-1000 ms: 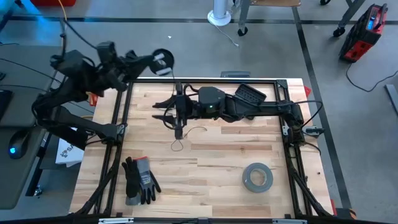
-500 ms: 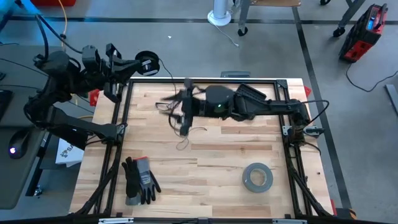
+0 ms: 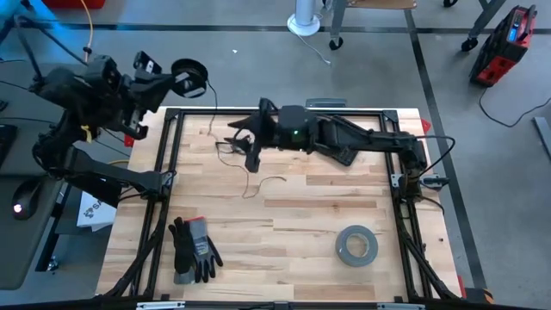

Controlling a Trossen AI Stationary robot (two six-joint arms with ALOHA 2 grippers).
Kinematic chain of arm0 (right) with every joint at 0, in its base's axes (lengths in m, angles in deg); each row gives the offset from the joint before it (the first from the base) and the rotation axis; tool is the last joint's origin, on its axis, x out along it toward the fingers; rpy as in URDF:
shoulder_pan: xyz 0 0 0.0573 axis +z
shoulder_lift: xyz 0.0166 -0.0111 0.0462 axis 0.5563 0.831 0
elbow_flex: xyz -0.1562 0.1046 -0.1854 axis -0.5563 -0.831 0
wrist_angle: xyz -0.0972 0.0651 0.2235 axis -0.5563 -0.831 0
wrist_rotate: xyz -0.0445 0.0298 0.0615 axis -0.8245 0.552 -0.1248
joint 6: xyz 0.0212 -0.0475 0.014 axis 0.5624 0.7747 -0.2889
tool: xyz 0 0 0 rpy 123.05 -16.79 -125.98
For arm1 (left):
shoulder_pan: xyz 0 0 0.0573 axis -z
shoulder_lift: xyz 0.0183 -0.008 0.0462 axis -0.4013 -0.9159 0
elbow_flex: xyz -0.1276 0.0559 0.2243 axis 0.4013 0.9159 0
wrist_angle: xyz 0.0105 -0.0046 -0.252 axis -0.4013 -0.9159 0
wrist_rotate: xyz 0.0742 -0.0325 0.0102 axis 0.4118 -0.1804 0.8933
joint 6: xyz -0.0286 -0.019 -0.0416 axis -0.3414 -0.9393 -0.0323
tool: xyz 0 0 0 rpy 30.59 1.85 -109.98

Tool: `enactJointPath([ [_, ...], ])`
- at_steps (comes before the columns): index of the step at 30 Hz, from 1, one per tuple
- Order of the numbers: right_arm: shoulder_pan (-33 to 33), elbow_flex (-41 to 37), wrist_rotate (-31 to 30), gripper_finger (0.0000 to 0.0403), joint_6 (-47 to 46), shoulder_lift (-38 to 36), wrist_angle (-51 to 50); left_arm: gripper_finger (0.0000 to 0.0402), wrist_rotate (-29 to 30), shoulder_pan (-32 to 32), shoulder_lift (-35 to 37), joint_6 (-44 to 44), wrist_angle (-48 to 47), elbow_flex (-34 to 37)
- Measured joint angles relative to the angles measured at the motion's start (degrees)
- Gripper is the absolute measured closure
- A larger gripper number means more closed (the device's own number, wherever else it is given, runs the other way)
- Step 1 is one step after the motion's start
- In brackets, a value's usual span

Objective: Coil cords
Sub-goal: Coil the black wire on the black spool

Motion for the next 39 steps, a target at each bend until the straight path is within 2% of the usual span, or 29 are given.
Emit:
enactJointPath([
  [2,-0.67,0.00,2.07,0.0229,-2.96,-0.81,0.03,0.0400,0.11,-0.02,0.01,0.05,-2.86,0.00],
  [5,-1.74,0.00,10.56,0.0229,-8.56,-2.94,0.05,0.0400,1.38,-0.01,0.06,2.00,-7.31,0.00],
  [7,-1.92,0.00,14.02,0.0229,-8.40,-4.97,-0.87,0.0400,2.44,-0.02,0.10,2.88,-9.90,0.00],
  [9,-1.89,0.04,13.49,0.0229,-3.68,-7.00,-2.72,0.0400,3.28,-0.03,0.12,3.78,-12.14,0.00],
  [12,-1.30,0.04,8.42,0.0229,3.77,-9.33,-3.57,0.0400,3.48,-0.04,-0.37,5.16,-15.36,-0.02],
  [17,-1.87,0.07,4.56,0.0229,8.57,-11.27,-1.76,0.0400,3.17,-0.02,-2.69,6.69,-16.73,-0.02],
  [25,-3.00,0.02,7.02,0.0229,6.62,-11.31,-1.92,0.0400,1.64,0.00,-7.22,7.51,-15.82,-0.01],
  [31,-2.99,0.02,11.56,0.0229,3.73,-11.31,-2.84,0.0400,1.66,0.00,-8.43,8.02,-15.05,-0.02],
  [35,-3.07,0.02,11.83,0.0229,3.47,-11.31,-4.06,0.0400,1.66,0.00,-8.36,8.11,-13.18,-0.02],
  [39,-3.12,0.02,11.77,0.0260,3.49,-11.31,-4.19,0.0400,1.64,0.00,-8.41,8.98,-13.29,-0.02],
])
